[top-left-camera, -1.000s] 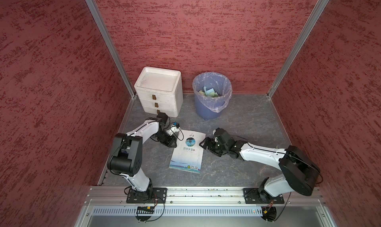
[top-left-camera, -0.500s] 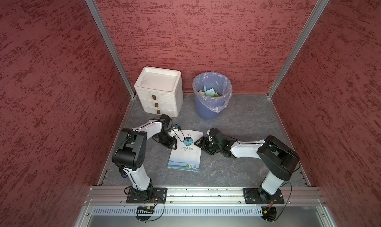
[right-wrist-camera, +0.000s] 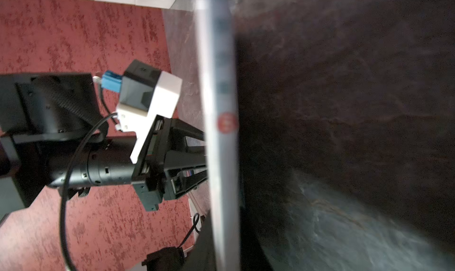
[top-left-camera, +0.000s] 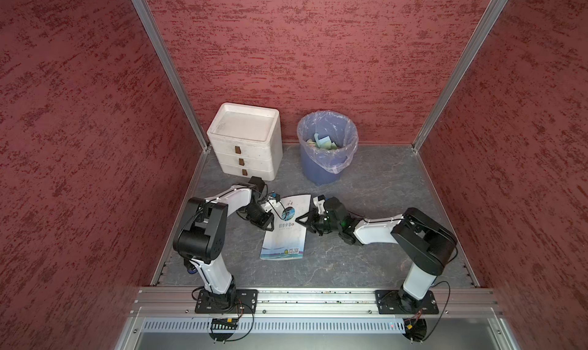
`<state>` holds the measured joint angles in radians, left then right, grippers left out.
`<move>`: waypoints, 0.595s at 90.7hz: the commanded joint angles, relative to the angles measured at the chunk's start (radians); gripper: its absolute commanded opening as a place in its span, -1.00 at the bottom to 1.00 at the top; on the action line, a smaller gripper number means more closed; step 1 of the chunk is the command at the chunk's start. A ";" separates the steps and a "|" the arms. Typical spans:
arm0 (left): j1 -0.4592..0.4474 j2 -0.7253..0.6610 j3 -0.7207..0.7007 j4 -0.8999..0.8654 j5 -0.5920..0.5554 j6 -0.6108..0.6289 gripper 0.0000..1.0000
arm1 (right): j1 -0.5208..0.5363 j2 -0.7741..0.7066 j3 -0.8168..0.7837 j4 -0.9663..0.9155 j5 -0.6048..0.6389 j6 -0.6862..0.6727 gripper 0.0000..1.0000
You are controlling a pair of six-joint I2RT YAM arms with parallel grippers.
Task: Peel off the used sticky note
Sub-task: Pick up the book from the center of the board.
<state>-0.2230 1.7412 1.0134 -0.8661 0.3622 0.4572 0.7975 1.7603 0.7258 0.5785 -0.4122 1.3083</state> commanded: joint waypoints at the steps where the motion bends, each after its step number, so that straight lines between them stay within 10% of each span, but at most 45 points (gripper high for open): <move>1: -0.019 0.006 -0.004 -0.020 0.057 0.004 -0.29 | 0.005 -0.039 -0.011 0.065 -0.031 0.005 -0.86; 17: -0.003 -0.071 0.060 -0.146 0.128 0.043 -0.15 | 0.004 -0.228 0.064 -0.449 0.082 -0.208 -1.00; 54: 0.076 -0.235 0.159 -0.301 0.198 0.072 1.00 | -0.004 -0.669 0.410 -1.777 0.616 -0.551 -1.00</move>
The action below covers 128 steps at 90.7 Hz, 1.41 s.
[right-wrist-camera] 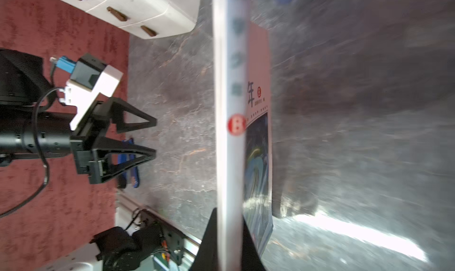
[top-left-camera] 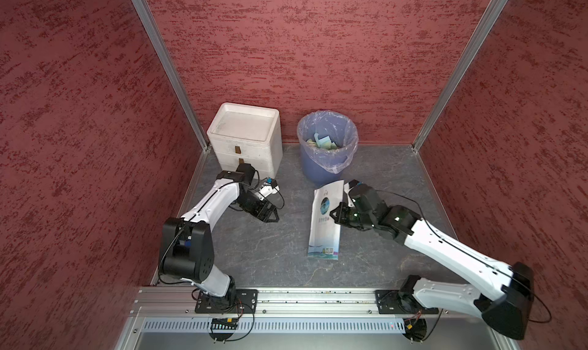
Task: Peel off the used sticky note
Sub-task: Place the book at the center of the board.
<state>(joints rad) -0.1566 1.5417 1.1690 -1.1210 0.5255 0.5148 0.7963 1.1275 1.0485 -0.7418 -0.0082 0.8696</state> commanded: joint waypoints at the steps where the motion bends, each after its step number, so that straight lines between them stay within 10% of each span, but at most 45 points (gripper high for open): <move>1: 0.010 -0.038 0.003 -0.045 0.034 0.013 1.00 | -0.002 -0.038 0.095 -0.475 0.221 -0.116 -1.00; 31: 0.033 -0.058 -0.020 0.020 0.016 -0.029 1.00 | 0.018 0.165 0.411 -0.920 0.485 -0.122 -1.00; 78: 0.092 -0.055 -0.048 0.032 -0.023 0.006 1.00 | 0.156 0.693 0.380 -0.145 0.039 0.007 -1.00; 103: 0.094 -0.039 -0.070 0.051 -0.029 0.019 1.00 | 0.174 0.764 0.423 0.085 -0.085 0.089 0.72; 128: 0.005 -0.036 -0.124 0.170 -0.044 -0.033 0.92 | 0.043 0.529 0.239 0.110 -0.079 0.027 0.91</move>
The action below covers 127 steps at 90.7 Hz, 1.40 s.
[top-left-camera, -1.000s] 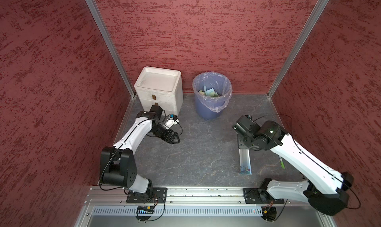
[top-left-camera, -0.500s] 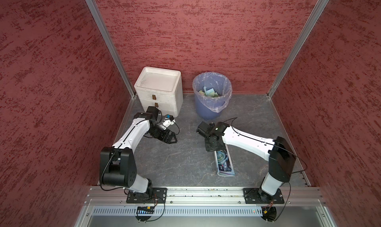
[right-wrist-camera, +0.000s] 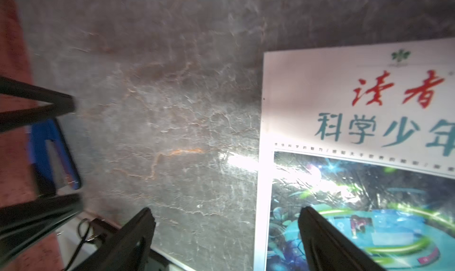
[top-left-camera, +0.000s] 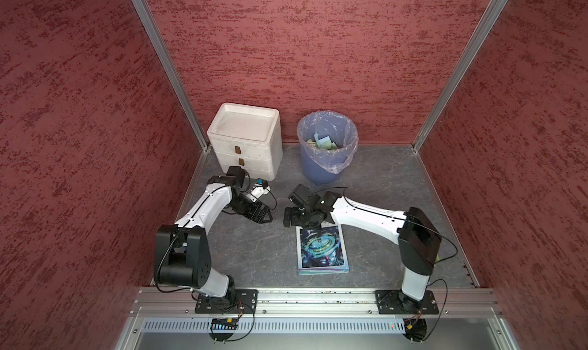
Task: Peel off the used sticky note
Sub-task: Place the book at the center of the board, then reset both arms
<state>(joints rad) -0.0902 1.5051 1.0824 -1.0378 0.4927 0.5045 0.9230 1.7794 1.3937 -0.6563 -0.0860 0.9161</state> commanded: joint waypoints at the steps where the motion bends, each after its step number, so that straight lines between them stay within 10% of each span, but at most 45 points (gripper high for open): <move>1: -0.072 0.003 -0.040 0.094 -0.015 -0.025 0.92 | -0.095 -0.141 -0.130 0.027 -0.003 -0.021 0.91; 46: -0.350 0.130 -0.057 0.255 -0.039 -0.100 0.46 | -0.254 -0.279 -0.612 0.279 -0.162 -0.005 0.72; 84: -0.195 0.139 -0.044 0.259 0.002 -0.079 0.51 | -0.176 -0.227 -0.486 0.211 -0.098 0.003 0.79; 95: -0.132 0.124 -0.031 0.287 0.006 -0.099 0.80 | -0.205 -0.301 -0.452 0.126 -0.048 -0.047 0.95; 127: 0.150 -0.034 -0.180 0.791 0.046 -0.390 1.00 | -0.467 -0.591 -0.430 0.127 0.470 -0.476 0.97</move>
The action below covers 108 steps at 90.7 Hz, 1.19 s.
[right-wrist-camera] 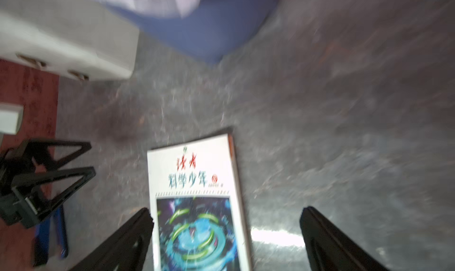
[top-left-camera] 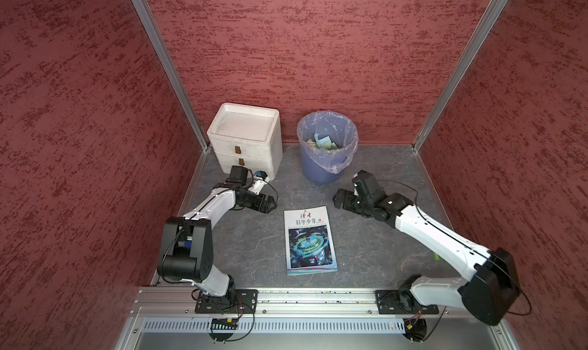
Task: Peel off the used sticky note
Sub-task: Reset both arms
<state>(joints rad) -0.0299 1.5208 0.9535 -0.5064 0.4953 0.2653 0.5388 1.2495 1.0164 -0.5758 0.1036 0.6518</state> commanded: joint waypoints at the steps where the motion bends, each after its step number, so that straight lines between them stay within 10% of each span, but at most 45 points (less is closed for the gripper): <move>1: 0.106 -0.054 -0.061 0.278 0.046 -0.167 1.00 | -0.089 -0.070 -0.063 0.063 0.297 -0.222 0.97; 19: 0.256 -0.080 -0.261 0.772 0.033 -0.380 1.00 | -0.218 -0.187 -0.380 0.573 0.533 -0.450 0.97; 68: 0.090 0.032 -0.770 1.802 -0.184 -0.180 1.00 | -0.385 0.052 -0.747 1.475 0.310 -0.646 0.97; 94: 0.057 0.004 -0.590 1.435 -0.370 -0.212 1.00 | -0.414 0.336 -0.770 1.819 0.083 -0.751 0.97; 108: 0.097 0.007 -0.575 1.409 -0.334 -0.246 1.00 | -0.478 0.297 -0.643 1.518 0.092 -0.645 0.97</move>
<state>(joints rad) 0.0555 1.5349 0.3790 0.9890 0.1795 0.0483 0.1139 1.5715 0.2874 1.0061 0.2520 -0.0372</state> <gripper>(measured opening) 0.999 0.985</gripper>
